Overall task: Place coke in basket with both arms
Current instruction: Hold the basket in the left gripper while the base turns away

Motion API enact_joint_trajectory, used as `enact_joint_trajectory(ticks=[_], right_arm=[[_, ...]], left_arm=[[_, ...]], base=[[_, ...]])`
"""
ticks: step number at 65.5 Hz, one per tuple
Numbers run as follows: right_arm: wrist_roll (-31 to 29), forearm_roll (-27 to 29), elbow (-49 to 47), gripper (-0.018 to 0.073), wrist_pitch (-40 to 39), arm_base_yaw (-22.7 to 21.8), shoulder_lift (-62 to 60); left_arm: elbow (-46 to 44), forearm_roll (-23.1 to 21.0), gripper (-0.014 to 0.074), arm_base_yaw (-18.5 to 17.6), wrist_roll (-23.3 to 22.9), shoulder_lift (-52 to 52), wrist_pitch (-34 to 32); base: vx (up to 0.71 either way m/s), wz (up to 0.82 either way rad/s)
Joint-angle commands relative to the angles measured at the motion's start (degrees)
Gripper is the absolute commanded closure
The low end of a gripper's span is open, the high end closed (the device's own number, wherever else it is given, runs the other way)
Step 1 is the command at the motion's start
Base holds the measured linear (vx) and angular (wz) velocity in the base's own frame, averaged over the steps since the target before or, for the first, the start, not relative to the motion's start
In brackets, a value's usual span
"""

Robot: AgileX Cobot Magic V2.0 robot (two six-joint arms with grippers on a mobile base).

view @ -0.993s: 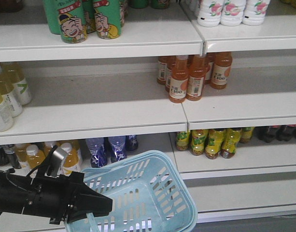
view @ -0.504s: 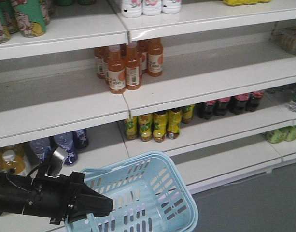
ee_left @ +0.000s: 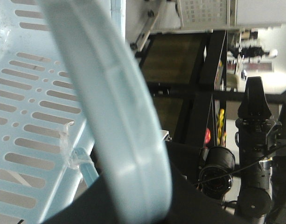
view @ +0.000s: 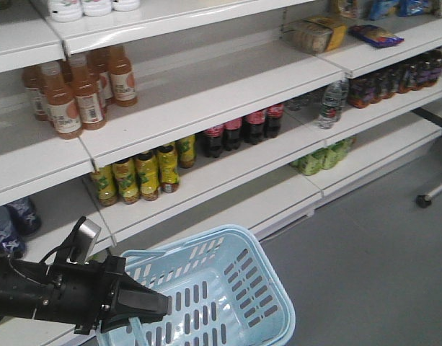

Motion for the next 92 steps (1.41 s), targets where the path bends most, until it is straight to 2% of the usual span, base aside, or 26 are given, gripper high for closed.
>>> enact_joint_trajectory(ticks=[1, 92], right_arm=[[-0.5, -0.4, 0.3, 0.0569, -4.2, -0.3, 0.8], [-0.5, -0.4, 0.3, 0.0569, -4.1, -0.3, 0.8]], left_arm=[[-0.9, -3.7, 0.0603, -0.3, 0.2, -2.0, 4.9], [-0.9, -3.7, 0.0603, -0.3, 0.2, -2.0, 4.9]], base=[[-0.14, -0.57], [-0.12, -0.51]])
